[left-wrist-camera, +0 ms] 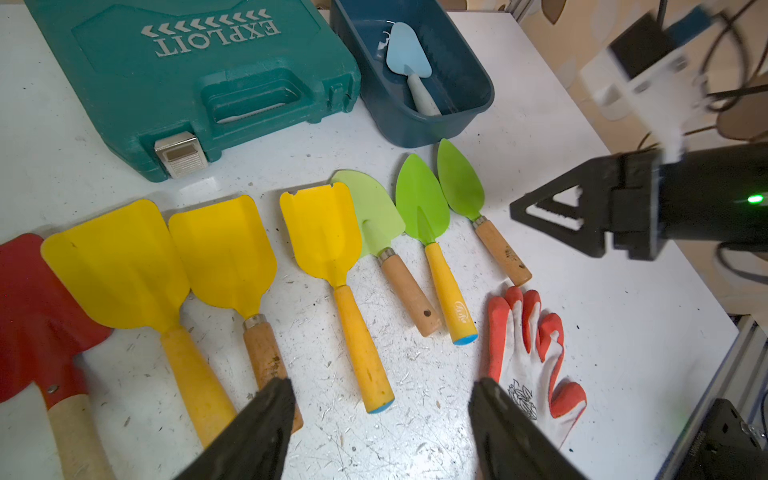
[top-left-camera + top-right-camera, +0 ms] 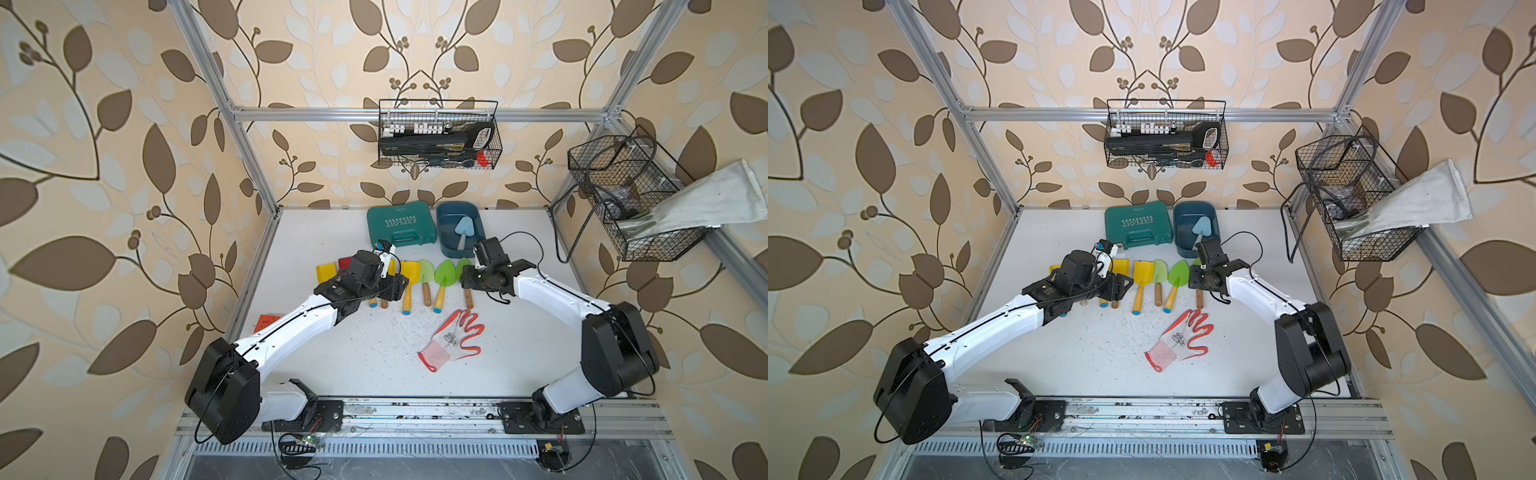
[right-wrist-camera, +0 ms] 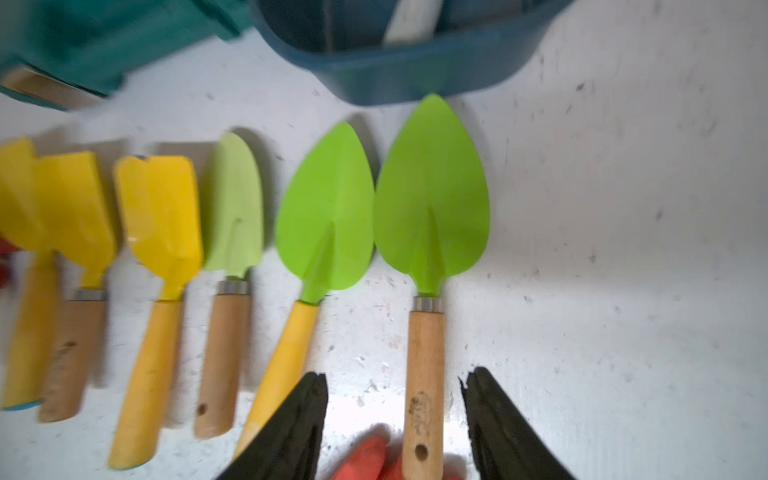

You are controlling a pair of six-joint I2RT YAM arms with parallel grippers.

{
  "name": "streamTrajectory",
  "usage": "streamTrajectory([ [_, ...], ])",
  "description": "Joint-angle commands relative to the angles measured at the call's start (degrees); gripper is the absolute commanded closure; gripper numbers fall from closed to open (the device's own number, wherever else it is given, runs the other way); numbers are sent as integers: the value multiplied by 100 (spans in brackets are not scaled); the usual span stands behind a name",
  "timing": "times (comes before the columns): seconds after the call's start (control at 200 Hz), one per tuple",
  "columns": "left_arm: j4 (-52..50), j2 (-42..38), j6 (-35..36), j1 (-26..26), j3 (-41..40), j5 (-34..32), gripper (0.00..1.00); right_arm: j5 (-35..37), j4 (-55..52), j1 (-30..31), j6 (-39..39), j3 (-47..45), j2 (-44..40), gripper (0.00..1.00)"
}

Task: Take the shovel out of the storage box
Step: Place the shovel at the center of the board.

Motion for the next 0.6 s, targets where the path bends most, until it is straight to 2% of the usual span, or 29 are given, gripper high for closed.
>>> streamTrajectory([
  [0.0,54,-131,40,-40,199,10,28,305,-161,-11,-135,204,-289,43],
  [0.17,54,-106,43,-34,206,54,28,133,-569,-164,-297,1215,275,45],
  [0.595,27,25,8,-35,261,136,28,-433,-1662,-896,-488,4343,3115,44],
])
